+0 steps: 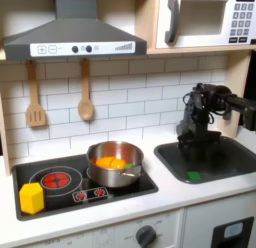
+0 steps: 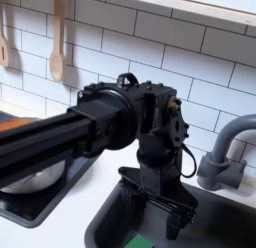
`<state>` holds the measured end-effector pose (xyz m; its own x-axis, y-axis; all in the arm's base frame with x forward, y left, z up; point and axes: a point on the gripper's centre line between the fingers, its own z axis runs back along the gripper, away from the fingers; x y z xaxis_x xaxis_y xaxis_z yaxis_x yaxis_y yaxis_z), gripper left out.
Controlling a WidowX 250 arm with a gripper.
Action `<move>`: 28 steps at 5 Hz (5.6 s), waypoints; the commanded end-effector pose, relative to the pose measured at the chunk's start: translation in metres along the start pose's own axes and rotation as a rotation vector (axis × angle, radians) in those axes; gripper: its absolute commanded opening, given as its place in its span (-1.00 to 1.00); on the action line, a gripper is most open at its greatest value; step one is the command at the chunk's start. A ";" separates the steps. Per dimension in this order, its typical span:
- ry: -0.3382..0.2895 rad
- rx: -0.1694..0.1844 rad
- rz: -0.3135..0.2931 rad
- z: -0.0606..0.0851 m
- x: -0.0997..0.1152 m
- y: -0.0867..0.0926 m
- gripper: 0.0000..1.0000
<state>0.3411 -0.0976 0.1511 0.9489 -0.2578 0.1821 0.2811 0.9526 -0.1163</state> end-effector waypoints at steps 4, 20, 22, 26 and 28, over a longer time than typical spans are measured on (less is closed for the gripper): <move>-0.091 0.150 0.205 0.052 0.005 0.086 1.00; -0.010 0.118 0.265 0.023 -0.019 0.121 -1.00; -0.007 0.097 0.215 0.020 -0.014 0.107 -1.00; 0.012 0.054 0.167 0.021 -0.024 0.078 -1.00; 0.025 0.033 0.136 0.020 -0.026 0.061 -1.00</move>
<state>0.3305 -0.0294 0.1589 0.9811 -0.1311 0.1423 0.1469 0.9834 -0.1064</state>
